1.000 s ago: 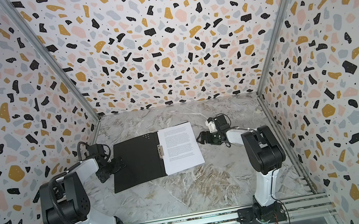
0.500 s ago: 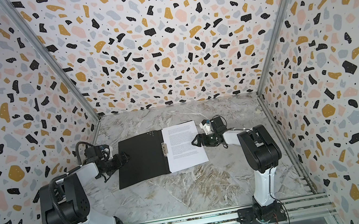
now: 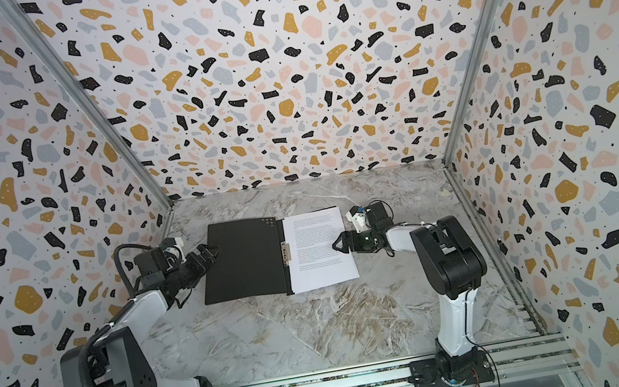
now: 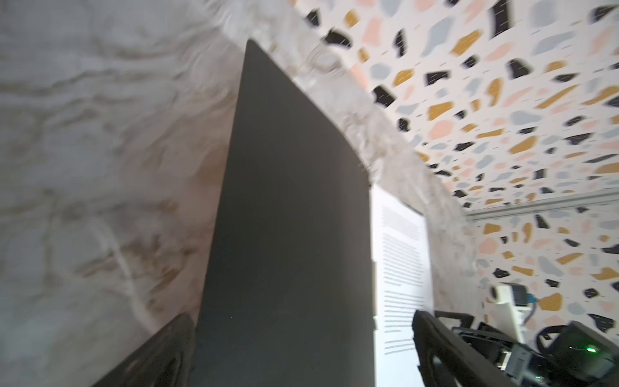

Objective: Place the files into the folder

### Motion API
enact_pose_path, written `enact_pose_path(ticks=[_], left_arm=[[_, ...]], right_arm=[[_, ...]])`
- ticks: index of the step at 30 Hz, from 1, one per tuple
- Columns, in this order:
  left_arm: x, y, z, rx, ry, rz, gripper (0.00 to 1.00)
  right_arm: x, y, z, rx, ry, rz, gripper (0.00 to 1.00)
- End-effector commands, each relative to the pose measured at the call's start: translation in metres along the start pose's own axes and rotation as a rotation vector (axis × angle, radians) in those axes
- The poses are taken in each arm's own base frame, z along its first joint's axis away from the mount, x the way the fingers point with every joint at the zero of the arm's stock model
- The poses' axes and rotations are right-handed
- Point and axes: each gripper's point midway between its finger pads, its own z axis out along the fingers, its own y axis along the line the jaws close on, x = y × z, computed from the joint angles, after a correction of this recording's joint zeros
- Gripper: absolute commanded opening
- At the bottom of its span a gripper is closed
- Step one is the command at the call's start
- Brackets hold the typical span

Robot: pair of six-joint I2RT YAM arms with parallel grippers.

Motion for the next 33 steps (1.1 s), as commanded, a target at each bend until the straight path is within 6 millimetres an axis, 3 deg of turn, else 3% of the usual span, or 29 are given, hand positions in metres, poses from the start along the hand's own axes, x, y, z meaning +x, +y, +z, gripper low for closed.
enact_pose_path(ticks=[1,6,10,13,18,22,25,28,31,33], left_arm=[[0.016,-0.087,-0.005,0.294,0.087,-0.024,1.00],[0.007,-0.155,-0.018,0.405,0.025,0.054,1.00],[0.018,-0.221,-0.025,0.505,-0.004,0.149,1.00],[0.044,-0.268,-0.014,0.576,0.030,0.207,1.00],[0.119,-0.298,0.046,0.580,0.234,0.259,1.00],[0.149,-0.323,0.061,0.600,0.257,0.305,1.00],[0.151,-0.324,0.067,0.588,0.258,0.311,1.00],[0.123,-0.298,0.058,0.427,0.161,0.397,1.00],[0.071,-0.233,0.033,0.153,0.000,0.440,0.99],[0.034,-0.174,0.004,-0.050,-0.133,0.424,1.00]], right_arm=[[0.075,-0.015,0.014,0.046,0.219,0.144,0.81],[0.080,-0.017,0.013,0.059,0.221,0.150,0.81],[0.081,-0.017,0.013,0.065,0.220,0.152,0.81],[0.079,-0.016,0.012,0.063,0.213,0.152,0.81],[0.062,-0.017,-0.007,0.087,0.147,0.176,0.82],[0.043,-0.026,-0.043,0.106,0.040,0.200,0.85],[0.034,-0.036,-0.070,0.160,-0.023,0.178,0.88],[0.024,-0.046,-0.098,0.261,-0.085,0.132,0.89],[0.003,-0.053,-0.143,0.411,-0.248,0.037,0.92],[-0.013,-0.056,-0.181,0.526,-0.394,-0.030,0.96]])
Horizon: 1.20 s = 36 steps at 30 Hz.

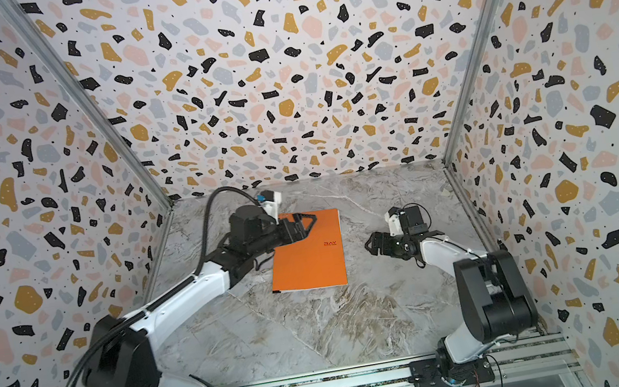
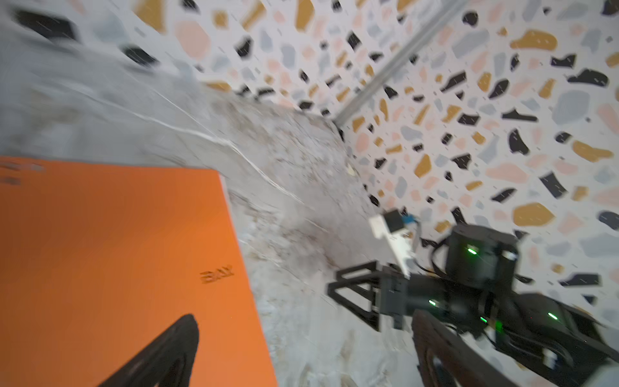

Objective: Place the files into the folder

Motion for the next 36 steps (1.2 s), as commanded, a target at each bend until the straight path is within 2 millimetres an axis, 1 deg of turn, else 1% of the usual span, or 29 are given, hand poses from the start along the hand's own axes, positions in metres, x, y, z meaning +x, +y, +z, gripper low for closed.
enact_pose_path(ticks=[1,2,3,4,5,6,8,9,11,13,15,17,19,21,23,24,26,27,28,29,31,33,36], left_arm=[[-0.027,0.095,-0.075,-0.407,-0.177,0.063,1.00],[-0.026,0.124,-0.099,-0.519,-0.224,0.052,0.99],[-0.026,0.145,-0.122,-0.612,-0.270,0.059,0.99],[-0.026,0.158,-0.139,-0.678,-0.308,0.083,0.99],[-0.022,0.173,-0.159,-0.779,-0.350,0.106,0.99],[-0.017,0.186,-0.175,-0.862,-0.383,0.133,1.00],[-0.007,0.208,-0.197,-0.993,-0.429,0.152,0.99],[-0.002,0.215,-0.199,-1.009,-0.435,0.176,0.99],[0.000,0.223,-0.201,-1.037,-0.487,0.208,1.00],[0.001,0.229,-0.201,-1.055,-0.539,0.220,0.99],[0.005,0.237,-0.195,-1.061,-0.545,0.240,0.99],[0.011,0.244,-0.191,-1.071,-0.538,0.268,0.99],[0.018,0.252,-0.193,-1.077,-0.570,0.276,1.00],[0.024,0.258,-0.199,-1.071,-0.619,0.262,0.99],[0.029,0.266,-0.203,-1.050,-0.655,0.231,0.99],[0.026,0.267,-0.203,-1.050,-0.669,0.228,1.00],[0.024,0.270,-0.196,-1.025,-0.640,0.249,0.99],[0.023,0.271,-0.194,-1.014,-0.646,0.252,1.00],[0.025,0.275,-0.190,-1.010,-0.628,0.250,0.99],[0.024,0.276,-0.188,-1.004,-0.637,0.255,0.99],[0.024,0.274,-0.175,-0.970,-0.576,0.287,0.99],[0.023,0.272,-0.173,-0.952,-0.584,0.297,0.99],[0.032,0.269,-0.170,-0.908,-0.603,0.330,1.00]], right_arm=[[-0.040,-0.025,-0.049,0.206,-0.244,-0.126,0.97],[-0.047,-0.028,-0.060,0.239,-0.310,-0.166,0.97],[-0.051,-0.033,-0.069,0.273,-0.376,-0.205,0.97],[-0.053,-0.037,-0.076,0.307,-0.429,-0.235,0.97],[-0.056,-0.042,-0.084,0.342,-0.494,-0.261,0.98],[-0.056,-0.046,-0.092,0.373,-0.553,-0.288,0.98],[-0.052,-0.048,-0.100,0.382,-0.662,-0.335,0.99],[-0.049,-0.049,-0.104,0.381,-0.722,-0.348,1.00],[-0.042,-0.051,-0.109,0.372,-0.812,-0.366,1.00],[-0.035,-0.058,-0.106,0.377,-0.844,-0.367,1.00],[-0.030,-0.064,-0.099,0.386,-0.846,-0.374,1.00],[-0.035,-0.065,-0.097,0.385,-0.846,-0.381,1.00],[-0.040,-0.068,-0.098,0.376,-0.876,-0.371,1.00],[-0.042,-0.072,-0.090,0.346,-0.864,-0.355,1.00],[-0.043,-0.071,-0.081,0.324,-0.851,-0.377,1.00],[-0.043,-0.069,-0.073,0.315,-0.818,-0.398,1.00],[-0.039,-0.069,-0.062,0.299,-0.794,-0.418,1.00],[-0.043,-0.062,-0.064,0.285,-0.832,-0.445,1.00],[-0.044,-0.061,-0.062,0.293,-0.816,-0.450,0.99],[-0.041,-0.064,-0.057,0.297,-0.782,-0.443,0.99],[-0.042,-0.064,-0.057,0.297,-0.783,-0.444,0.99],[-0.042,-0.064,-0.054,0.298,-0.767,-0.448,0.99],[-0.043,-0.062,-0.050,0.325,-0.758,-0.459,0.99]])
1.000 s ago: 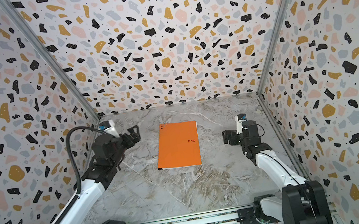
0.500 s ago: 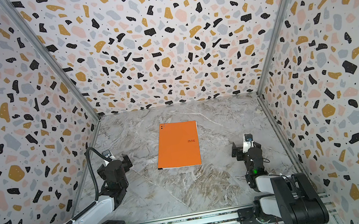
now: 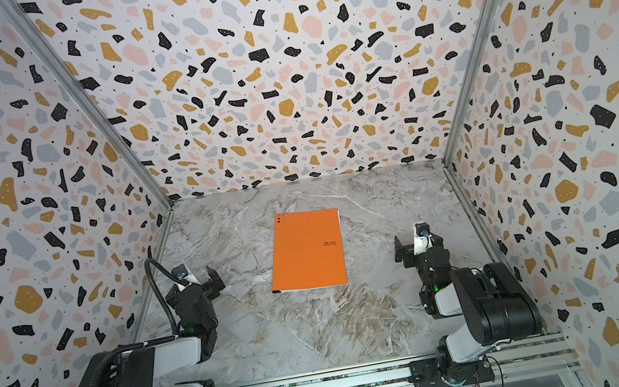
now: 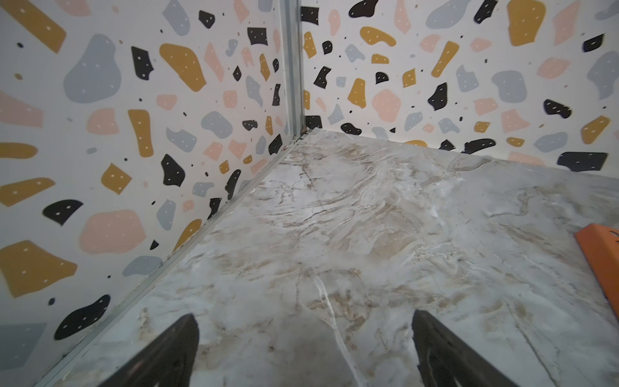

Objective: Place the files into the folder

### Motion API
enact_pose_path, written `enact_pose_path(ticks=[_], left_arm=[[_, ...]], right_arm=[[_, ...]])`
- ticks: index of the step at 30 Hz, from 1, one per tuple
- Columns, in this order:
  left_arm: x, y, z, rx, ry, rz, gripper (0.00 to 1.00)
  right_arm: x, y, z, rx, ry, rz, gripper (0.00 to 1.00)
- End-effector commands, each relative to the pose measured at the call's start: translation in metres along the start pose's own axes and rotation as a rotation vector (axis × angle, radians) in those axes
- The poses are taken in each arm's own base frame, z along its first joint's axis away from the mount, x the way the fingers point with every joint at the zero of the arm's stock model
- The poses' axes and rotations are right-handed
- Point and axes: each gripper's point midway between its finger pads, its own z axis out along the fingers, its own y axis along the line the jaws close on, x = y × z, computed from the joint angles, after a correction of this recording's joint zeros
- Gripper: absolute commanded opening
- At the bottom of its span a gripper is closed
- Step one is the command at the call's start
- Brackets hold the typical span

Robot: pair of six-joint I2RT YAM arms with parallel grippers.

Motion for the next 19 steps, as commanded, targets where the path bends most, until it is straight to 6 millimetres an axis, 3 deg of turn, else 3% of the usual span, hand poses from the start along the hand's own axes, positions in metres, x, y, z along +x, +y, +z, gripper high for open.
enact_pose_path(ticks=[1,19], left_arm=[[-0.021,-0.008,-0.006,0.060,-0.131,-0.026,0.99],[-0.017,-0.011,-0.002,0.060,-0.097,-0.007,0.99]], right_arm=[[-0.014,0.003,0.006,0.015,-0.031,-0.035,0.99],[-0.015,-0.009,0.001,0.077,-0.050,-0.002,0.99]])
